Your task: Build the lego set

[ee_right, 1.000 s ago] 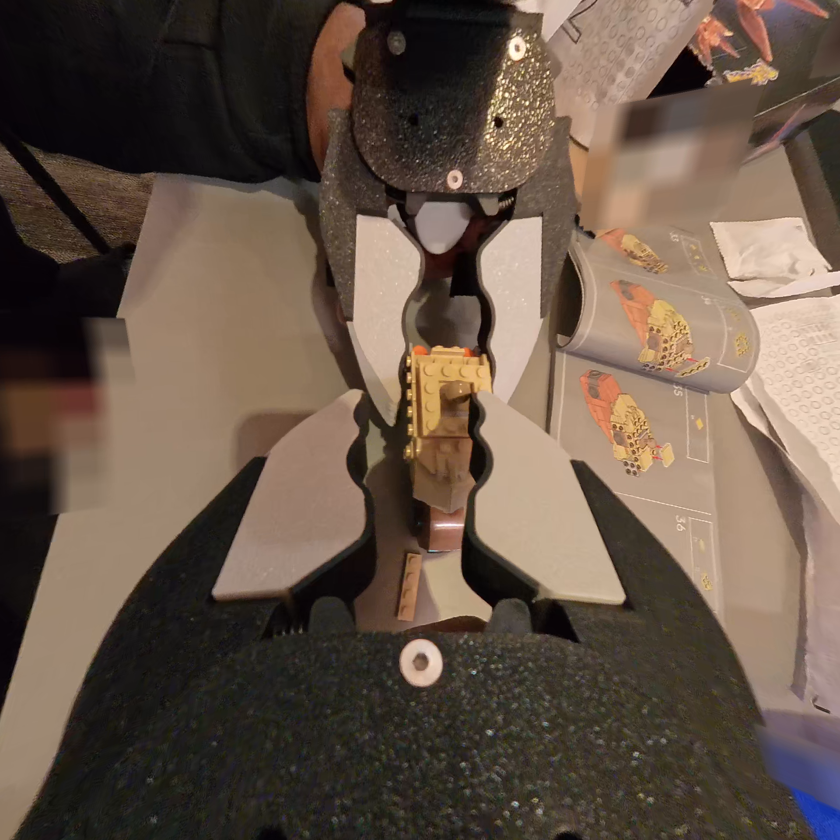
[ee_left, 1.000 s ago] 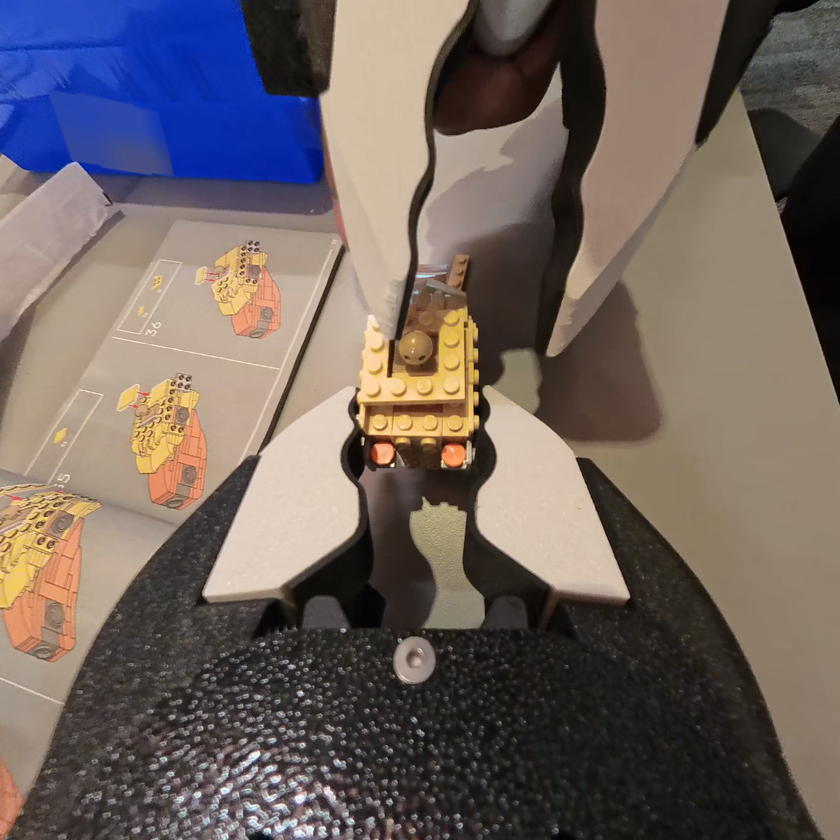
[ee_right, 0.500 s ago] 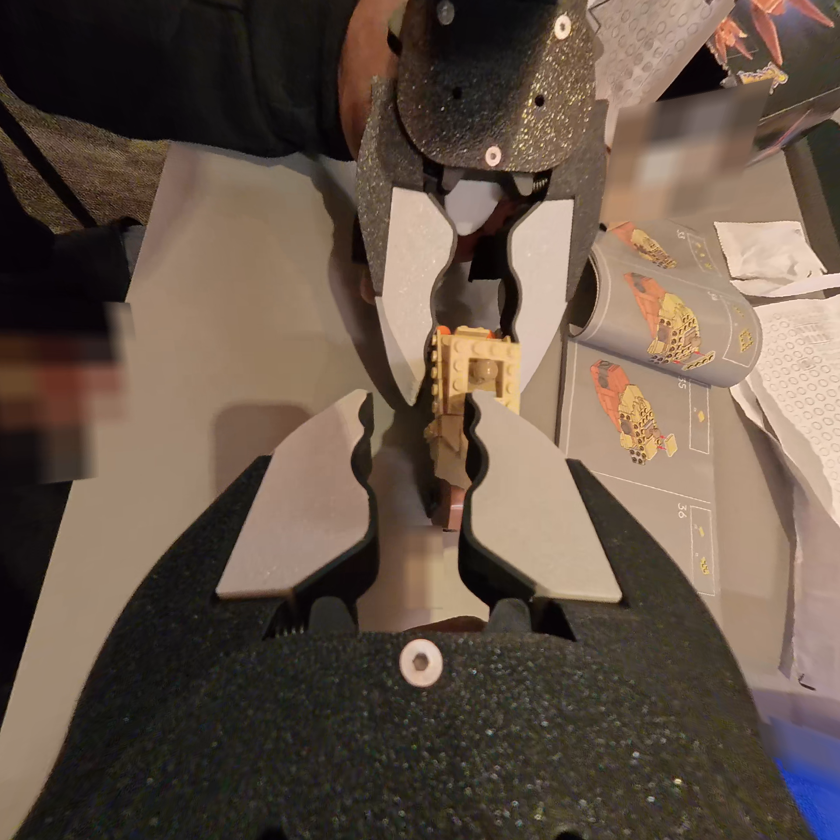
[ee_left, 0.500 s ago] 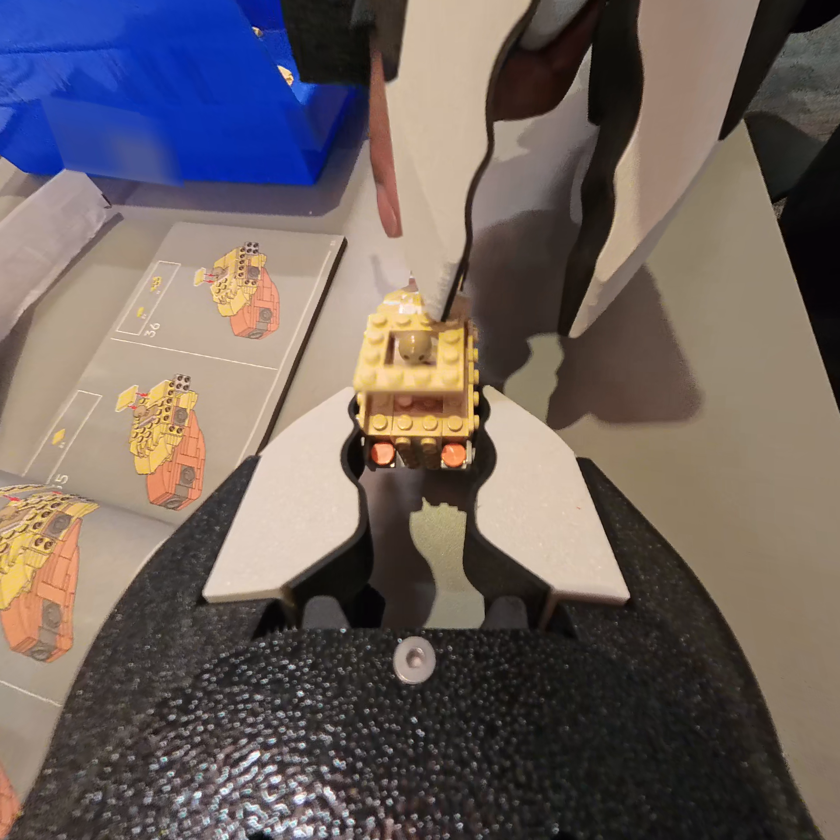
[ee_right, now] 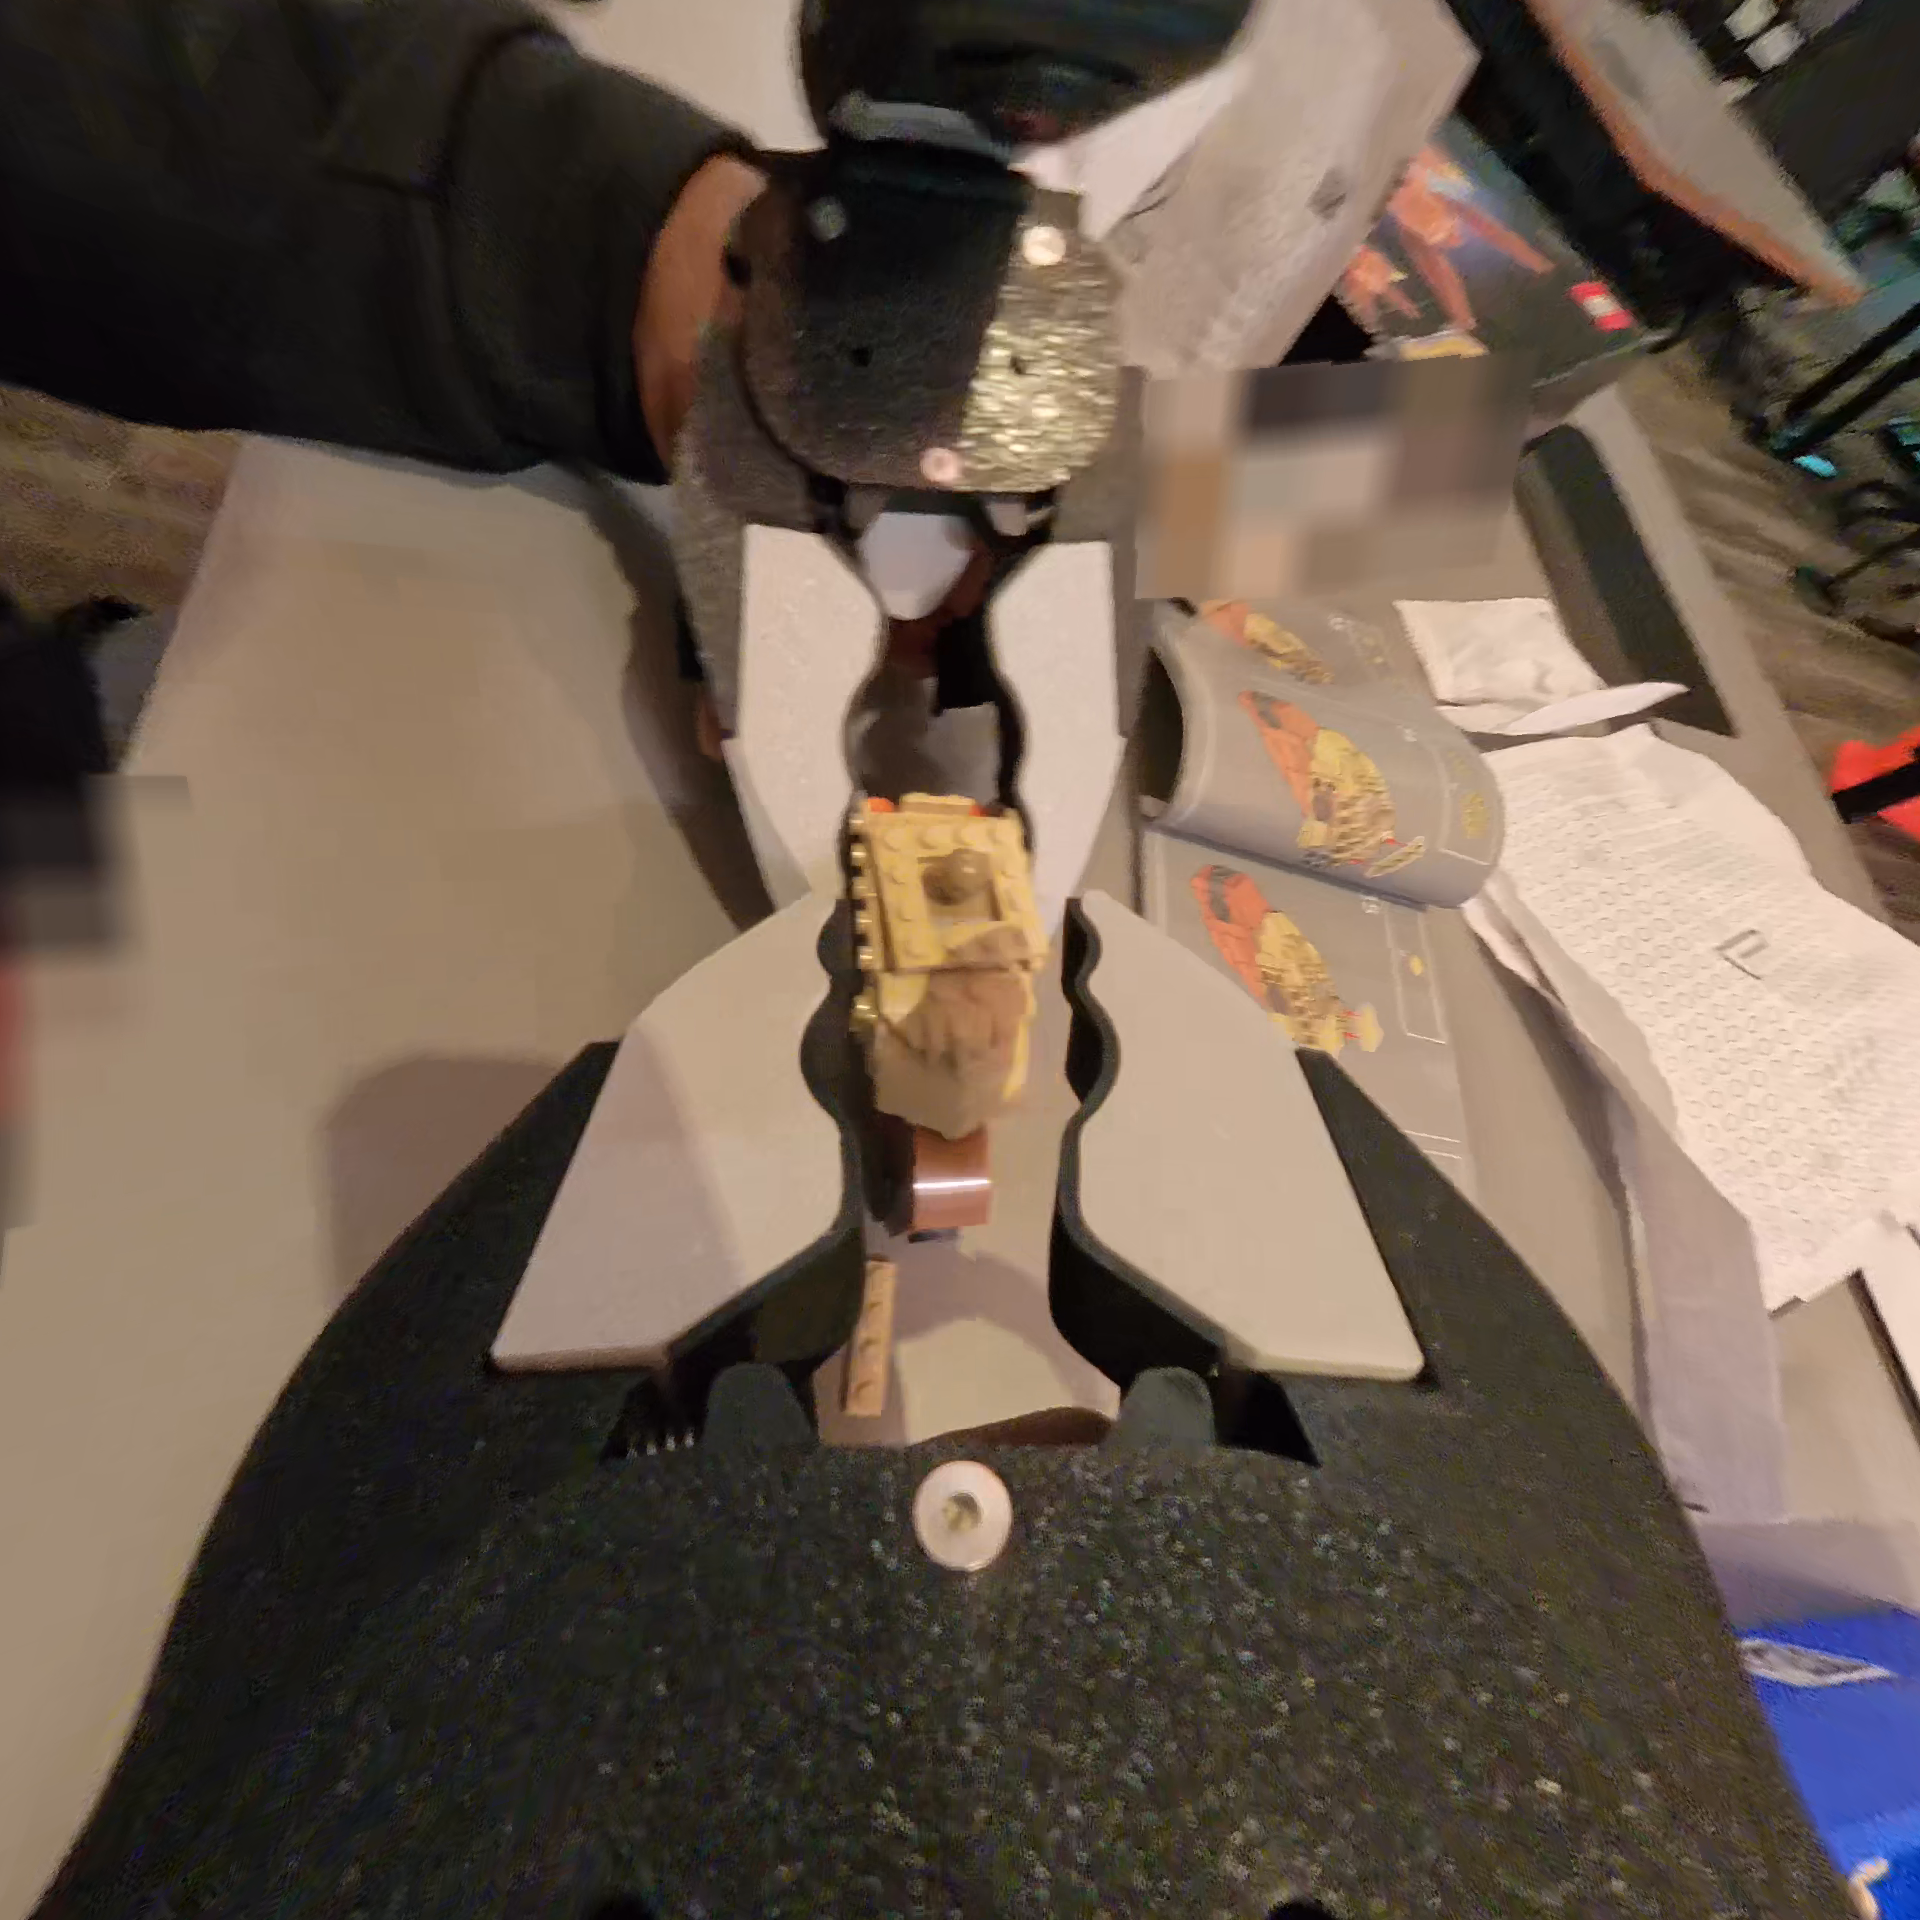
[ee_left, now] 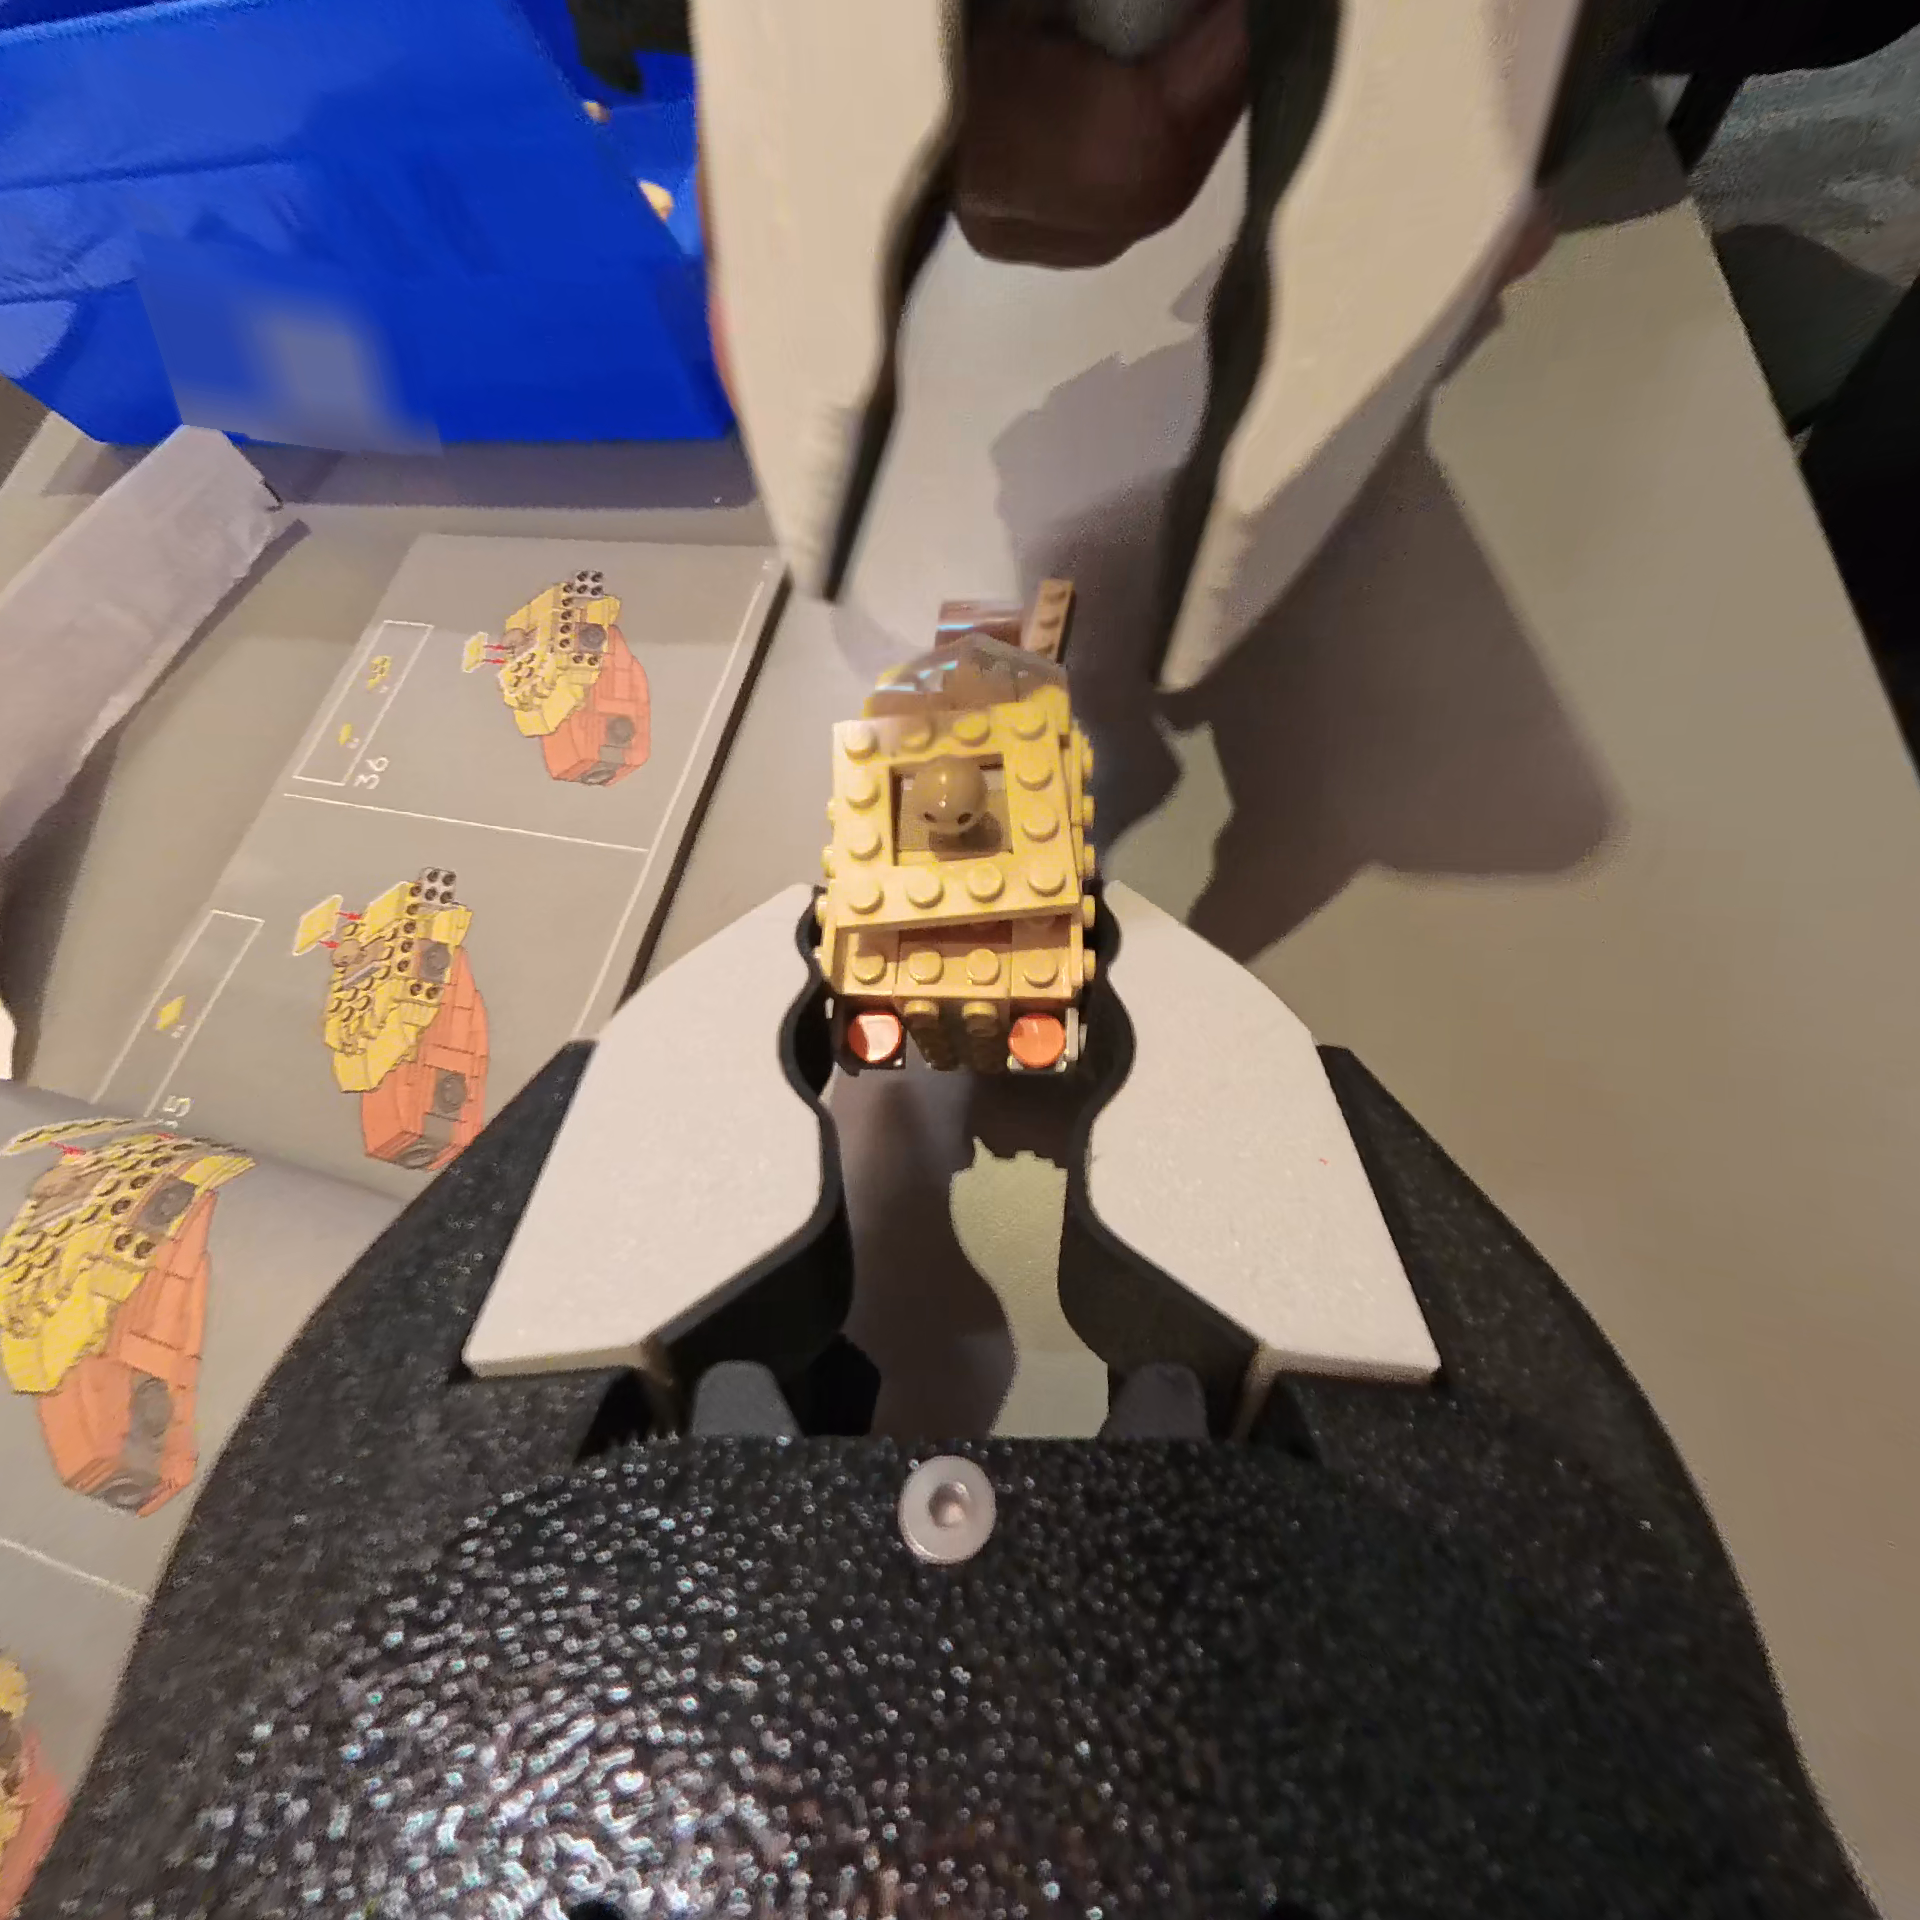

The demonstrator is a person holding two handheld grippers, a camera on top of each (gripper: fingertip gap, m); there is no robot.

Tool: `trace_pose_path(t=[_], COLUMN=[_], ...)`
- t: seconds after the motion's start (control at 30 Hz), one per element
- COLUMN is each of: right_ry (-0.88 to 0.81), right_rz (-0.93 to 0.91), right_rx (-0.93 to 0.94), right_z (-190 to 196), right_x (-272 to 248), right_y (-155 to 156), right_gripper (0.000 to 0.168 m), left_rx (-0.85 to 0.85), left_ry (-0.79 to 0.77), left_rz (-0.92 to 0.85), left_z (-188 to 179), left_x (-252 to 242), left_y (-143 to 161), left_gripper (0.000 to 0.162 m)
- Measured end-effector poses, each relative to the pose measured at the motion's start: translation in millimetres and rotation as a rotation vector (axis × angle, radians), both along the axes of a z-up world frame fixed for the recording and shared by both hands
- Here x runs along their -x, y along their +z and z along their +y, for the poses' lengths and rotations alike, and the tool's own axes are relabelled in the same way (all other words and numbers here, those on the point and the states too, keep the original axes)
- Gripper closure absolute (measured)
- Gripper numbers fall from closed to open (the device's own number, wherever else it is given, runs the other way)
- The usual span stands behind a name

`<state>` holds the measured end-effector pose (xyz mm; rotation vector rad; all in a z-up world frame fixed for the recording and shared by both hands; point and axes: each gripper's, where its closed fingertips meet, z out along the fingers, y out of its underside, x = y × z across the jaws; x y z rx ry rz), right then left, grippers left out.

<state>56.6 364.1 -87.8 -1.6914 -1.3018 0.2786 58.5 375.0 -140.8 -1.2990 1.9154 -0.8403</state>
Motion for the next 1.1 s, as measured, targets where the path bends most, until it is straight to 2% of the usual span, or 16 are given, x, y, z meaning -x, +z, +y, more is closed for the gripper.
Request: trace_pose_path(t=[0.23,0.5,0.67,0.8,0.97,1.1], right_ry=[-0.099,-0.227,-0.314,-0.338,-0.406,-0.368], right_rz=[0.244,0.362,0.309,0.194,0.134,0.179], right_rx=[-0.186,-0.325,-0.466,-0.617,-0.672,-0.655], right_z=[29,46,34,13,1,-4], right_x=[-18,-52,-76,-91,-111,-106], right_y=[23,32,44,52,48,46], right_gripper=[0.129,0.138,0.138,0.139,0.141,0.143], left_rx=[-0.016,0.044,0.047,0.054,0.088,0.093], left_ry=[0.051,0.098,0.101,0.102,0.066,0.038], left_rz=[-0.054,-0.015,-0.013,-0.013,-0.003,-0.002], left_z=[14,18,19,19,18,19], left_x=[5,10,9,6,-4,-15], left_y=[3,0,-1,0,0,0], left_gripper=[0.117,0.117,0.117,0.117,0.117,0.117])
